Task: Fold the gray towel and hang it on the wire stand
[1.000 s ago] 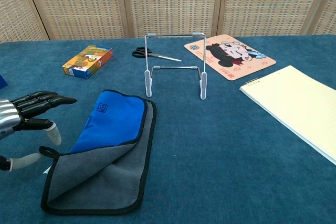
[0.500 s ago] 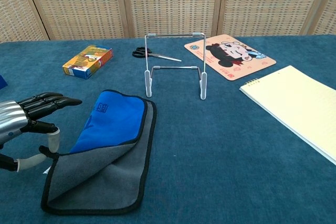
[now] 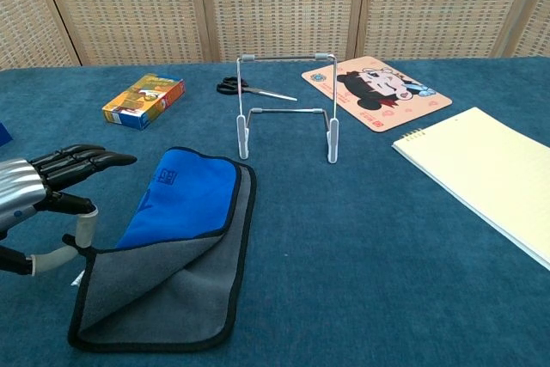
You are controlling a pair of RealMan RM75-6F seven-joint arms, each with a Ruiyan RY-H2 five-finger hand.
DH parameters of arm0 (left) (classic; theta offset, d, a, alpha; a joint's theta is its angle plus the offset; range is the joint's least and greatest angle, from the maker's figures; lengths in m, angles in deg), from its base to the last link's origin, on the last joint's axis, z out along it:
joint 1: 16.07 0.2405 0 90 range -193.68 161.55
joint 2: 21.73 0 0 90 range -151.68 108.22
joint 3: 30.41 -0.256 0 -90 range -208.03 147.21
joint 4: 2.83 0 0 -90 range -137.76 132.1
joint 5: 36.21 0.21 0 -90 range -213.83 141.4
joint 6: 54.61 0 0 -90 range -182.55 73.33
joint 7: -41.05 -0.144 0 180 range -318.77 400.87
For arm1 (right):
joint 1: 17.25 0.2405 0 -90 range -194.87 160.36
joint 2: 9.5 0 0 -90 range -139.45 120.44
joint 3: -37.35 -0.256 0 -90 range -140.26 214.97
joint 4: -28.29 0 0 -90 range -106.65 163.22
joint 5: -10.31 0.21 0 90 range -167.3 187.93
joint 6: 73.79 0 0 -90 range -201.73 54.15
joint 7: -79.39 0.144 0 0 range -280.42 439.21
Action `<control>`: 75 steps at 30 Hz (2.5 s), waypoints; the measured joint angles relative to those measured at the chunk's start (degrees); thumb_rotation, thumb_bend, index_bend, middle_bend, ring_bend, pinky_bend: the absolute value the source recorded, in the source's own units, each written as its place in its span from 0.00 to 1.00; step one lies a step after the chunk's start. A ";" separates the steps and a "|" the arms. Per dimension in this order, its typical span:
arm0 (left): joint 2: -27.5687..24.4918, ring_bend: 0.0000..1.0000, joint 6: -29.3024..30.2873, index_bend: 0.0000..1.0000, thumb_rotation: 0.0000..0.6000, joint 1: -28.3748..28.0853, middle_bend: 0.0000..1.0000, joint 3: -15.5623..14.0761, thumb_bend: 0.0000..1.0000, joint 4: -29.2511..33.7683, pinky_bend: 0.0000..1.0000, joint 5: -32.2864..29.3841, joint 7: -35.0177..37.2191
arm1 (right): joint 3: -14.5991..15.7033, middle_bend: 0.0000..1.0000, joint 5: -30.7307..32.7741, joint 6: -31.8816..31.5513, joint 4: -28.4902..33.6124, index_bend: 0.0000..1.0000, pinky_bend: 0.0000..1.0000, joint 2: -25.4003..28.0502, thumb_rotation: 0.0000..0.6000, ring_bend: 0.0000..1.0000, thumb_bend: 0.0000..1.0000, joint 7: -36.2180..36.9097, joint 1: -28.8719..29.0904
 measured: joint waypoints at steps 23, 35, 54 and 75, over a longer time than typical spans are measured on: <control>-1.53 0.00 -4.29 0.61 1.00 -8.67 0.00 1.56 0.41 21.77 0.00 6.74 -16.63 | -0.07 0.00 0.26 0.01 -0.04 0.00 0.00 0.00 1.00 0.00 0.00 -0.06 -0.02; 2.34 0.00 -9.07 0.61 1.00 -9.51 0.00 2.64 0.41 22.81 0.00 5.28 -18.67 | -0.01 0.00 0.25 0.19 -0.13 0.00 0.00 0.01 1.00 0.00 0.00 -0.08 0.03; 3.63 0.00 -8.49 0.62 1.00 -9.97 0.00 5.00 0.41 24.69 0.00 3.34 -16.99 | 0.10 0.00 0.05 0.19 -0.05 0.00 0.00 -0.02 1.00 0.00 0.00 -0.30 0.04; 7.55 0.00 -14.18 0.00 1.00 -8.35 0.00 4.84 0.34 25.27 0.00 -1.17 -17.57 | 0.18 0.00 -0.06 0.12 -0.06 0.00 0.00 -0.05 1.00 0.00 0.00 -0.49 0.00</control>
